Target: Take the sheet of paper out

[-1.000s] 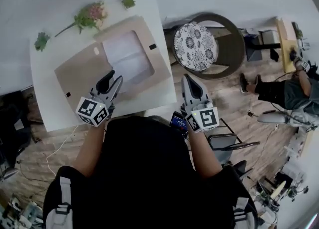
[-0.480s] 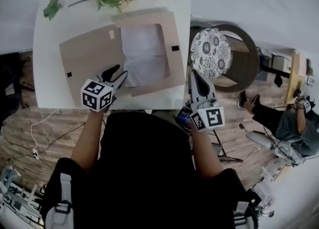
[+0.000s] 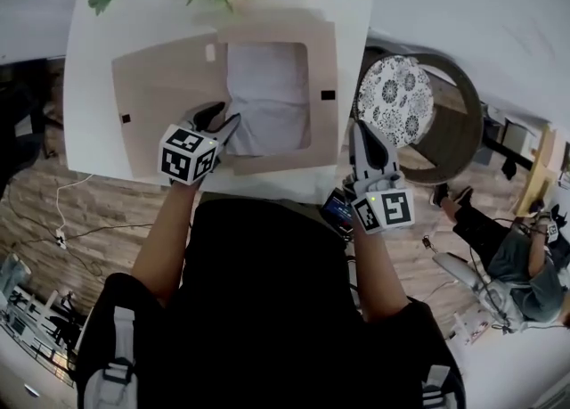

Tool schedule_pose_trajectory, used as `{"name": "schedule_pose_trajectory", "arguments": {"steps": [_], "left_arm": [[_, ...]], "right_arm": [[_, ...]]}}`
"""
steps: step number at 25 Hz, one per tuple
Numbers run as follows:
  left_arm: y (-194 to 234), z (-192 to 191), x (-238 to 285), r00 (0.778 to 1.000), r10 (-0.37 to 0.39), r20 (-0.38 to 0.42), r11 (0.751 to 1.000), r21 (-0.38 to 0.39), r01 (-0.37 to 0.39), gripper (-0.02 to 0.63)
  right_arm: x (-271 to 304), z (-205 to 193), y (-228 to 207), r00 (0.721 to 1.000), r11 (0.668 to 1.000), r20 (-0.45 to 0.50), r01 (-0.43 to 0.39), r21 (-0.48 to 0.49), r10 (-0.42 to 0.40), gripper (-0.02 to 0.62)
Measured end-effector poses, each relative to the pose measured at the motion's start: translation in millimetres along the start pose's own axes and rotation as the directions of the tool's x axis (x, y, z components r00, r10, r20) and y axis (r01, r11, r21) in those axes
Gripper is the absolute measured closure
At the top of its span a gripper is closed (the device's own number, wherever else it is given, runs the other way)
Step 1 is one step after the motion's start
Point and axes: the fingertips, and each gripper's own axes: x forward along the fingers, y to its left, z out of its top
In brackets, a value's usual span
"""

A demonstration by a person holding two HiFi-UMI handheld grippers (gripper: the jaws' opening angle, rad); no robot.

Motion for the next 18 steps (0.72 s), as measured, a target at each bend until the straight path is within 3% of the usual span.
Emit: {"name": "schedule_pose_trajectory", "arguments": {"steps": [7, 11, 14, 18], "left_arm": [[9, -3, 13, 0.993, 0.088, -0.072, 0.995, 0.061, -0.084, 0.451], [15, -7, 14, 0.979, 0.167, -0.112, 0.980, 0.129, -0.153, 0.518], [23, -7, 12, 0.975, 0.196, -0.106, 0.975, 0.126, -0.183, 0.580], [25, -7, 10, 0.978, 0.182, -0.106, 0.980, 0.103, -0.171, 0.598]], "right_arm": [[8, -10, -11, 1.000, 0.999, -0.013, -0.028, 0.023, 0.028, 0.583], [10, -18, -14, 0.999, 0.999, -0.021, -0.028, 0.033, 0.029, 0.583], [10, -19, -14, 0.999, 0.999, -0.019, -0.029, 0.034, 0.030, 0.583], [8, -18, -14, 1.000, 0.999, -0.015, -0.020, 0.035, 0.021, 0.583]]}}
